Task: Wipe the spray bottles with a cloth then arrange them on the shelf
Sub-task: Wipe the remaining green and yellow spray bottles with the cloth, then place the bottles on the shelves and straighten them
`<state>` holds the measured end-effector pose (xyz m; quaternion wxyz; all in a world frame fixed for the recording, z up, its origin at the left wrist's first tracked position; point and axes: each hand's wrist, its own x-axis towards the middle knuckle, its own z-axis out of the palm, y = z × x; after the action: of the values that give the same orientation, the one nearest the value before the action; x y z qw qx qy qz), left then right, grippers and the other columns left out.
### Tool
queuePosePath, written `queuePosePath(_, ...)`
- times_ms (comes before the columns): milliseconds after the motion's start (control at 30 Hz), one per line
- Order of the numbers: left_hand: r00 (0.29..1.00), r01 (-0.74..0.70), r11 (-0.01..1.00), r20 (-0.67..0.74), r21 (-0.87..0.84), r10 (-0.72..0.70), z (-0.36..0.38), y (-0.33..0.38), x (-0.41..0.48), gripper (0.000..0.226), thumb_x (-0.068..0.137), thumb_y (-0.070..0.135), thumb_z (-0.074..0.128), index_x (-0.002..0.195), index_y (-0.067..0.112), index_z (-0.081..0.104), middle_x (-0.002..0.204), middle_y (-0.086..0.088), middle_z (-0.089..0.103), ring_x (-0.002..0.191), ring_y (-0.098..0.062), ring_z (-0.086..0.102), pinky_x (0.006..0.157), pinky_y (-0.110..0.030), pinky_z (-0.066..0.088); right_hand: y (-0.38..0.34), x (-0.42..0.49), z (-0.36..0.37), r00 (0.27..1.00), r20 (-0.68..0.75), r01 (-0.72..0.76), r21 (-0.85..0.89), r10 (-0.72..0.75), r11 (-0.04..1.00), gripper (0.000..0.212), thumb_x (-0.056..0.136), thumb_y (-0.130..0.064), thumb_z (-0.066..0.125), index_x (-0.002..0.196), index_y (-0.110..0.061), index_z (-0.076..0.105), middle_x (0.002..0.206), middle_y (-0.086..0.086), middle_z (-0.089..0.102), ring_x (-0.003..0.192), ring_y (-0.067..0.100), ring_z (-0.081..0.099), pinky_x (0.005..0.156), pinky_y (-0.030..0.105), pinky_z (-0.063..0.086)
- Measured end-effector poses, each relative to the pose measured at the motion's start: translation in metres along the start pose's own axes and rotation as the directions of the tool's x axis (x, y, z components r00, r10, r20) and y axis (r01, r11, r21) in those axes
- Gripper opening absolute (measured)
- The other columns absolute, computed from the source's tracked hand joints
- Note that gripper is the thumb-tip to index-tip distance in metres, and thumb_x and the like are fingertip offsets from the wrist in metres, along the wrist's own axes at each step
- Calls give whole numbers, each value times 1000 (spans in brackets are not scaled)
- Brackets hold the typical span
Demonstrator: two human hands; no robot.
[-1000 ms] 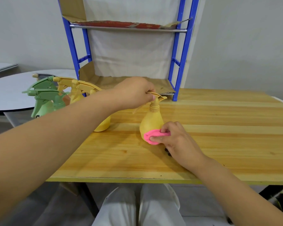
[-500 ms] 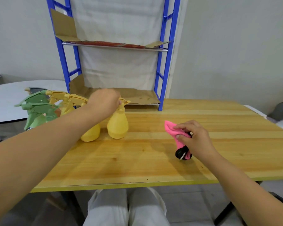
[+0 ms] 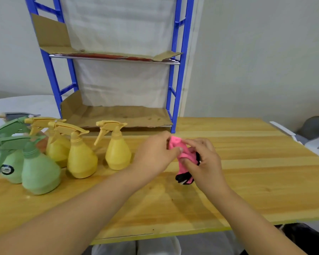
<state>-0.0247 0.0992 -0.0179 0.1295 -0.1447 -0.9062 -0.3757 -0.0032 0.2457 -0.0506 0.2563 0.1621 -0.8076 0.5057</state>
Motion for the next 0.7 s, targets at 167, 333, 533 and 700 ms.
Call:
queuePosePath(167,999,-3,938,42,-347,19,32,7,9,4,74,23,60,77,26,59,70,4,65,71,-16,62,71,-45,52,16,2,-30,978,158,-134,-33,137,990,83,72,-13,79,139,-32,34,123,-20,45,108,-7,48,79,7,43)
queuePosePath(333,997,-3,864,65,-503,41,62,19,17,3,75,21,60,77,21,58,68,2,58,66,-12,52,66,-39,46,41,5,-74,927,198,-319,-32,319,947,46,72,-19,80,114,-19,63,106,4,67,90,2,59,75,12,43)
queuePosePath(533,985,59,855,171,-516,35,103,35,21,15,87,16,61,78,7,54,70,-1,52,65,-12,46,62,-32,36,54,-2,-122,895,95,-440,19,437,898,10,75,-3,74,78,0,64,77,13,67,68,17,60,67,36,50)
queuePosePath(700,909,352,691,407,-631,-92,125,48,16,12,90,10,58,79,10,53,70,-2,54,62,-12,47,53,-23,38,66,1,-153,864,110,-495,10,491,869,10,83,-2,65,81,-9,72,84,13,71,71,13,62,64,24,48)
